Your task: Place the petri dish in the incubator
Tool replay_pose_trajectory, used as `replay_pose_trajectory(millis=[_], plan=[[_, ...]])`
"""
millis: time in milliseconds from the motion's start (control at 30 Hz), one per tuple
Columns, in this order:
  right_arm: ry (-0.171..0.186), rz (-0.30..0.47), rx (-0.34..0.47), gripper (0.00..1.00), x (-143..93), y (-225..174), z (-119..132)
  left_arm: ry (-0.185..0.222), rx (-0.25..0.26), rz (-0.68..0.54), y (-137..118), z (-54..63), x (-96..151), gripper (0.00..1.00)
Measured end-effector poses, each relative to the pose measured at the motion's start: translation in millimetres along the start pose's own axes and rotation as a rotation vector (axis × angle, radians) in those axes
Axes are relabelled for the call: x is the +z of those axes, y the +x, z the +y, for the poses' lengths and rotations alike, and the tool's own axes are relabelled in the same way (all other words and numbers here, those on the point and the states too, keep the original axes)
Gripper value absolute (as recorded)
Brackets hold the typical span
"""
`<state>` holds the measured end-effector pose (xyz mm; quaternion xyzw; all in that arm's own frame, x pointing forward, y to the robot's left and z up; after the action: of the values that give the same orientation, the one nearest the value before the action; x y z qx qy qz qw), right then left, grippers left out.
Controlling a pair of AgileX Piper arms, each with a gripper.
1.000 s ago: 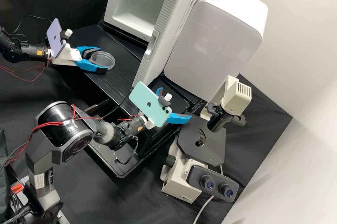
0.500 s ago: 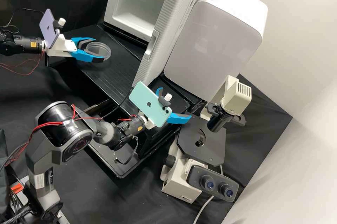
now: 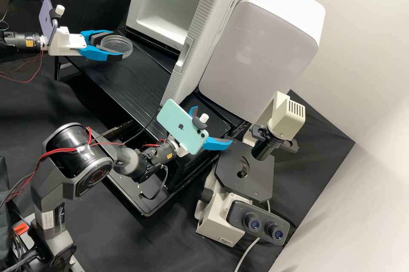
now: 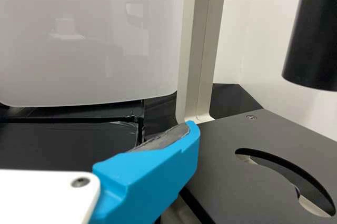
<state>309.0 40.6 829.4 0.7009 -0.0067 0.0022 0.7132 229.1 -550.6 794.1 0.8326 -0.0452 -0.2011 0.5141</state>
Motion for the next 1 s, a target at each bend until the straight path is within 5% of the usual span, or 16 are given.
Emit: replay_pose_trajectory(millis=[167, 367, 533, 833, 1000], plan=[[0.000, 0.000, 0.000, 1.00, 0, 0, 0, -0.002, -0.007, 0.010, 2, 1.2, -1, 0.00], [0.000, 0.000, 0.000, 1.00, 0, 0, 0, -0.007, 0.044, 0.053, 21, 16.5, -2, 0.00], [0.000, 0.000, 0.000, 1.00, 0, 0, 0, 0.001, 0.072, 0.096, 44, 28.3, -3, 0.00], [0.000, 0.000, 0.000, 1.00, 0, 0, 0, -0.001, 0.036, 0.158, 99, 44.1, -5, 0.00], [0.000, 0.000, 0.000, 1.00, 0, 0, 0, -0.006, 0.056, 0.171, 120, 62.4, -2, 0.00]])
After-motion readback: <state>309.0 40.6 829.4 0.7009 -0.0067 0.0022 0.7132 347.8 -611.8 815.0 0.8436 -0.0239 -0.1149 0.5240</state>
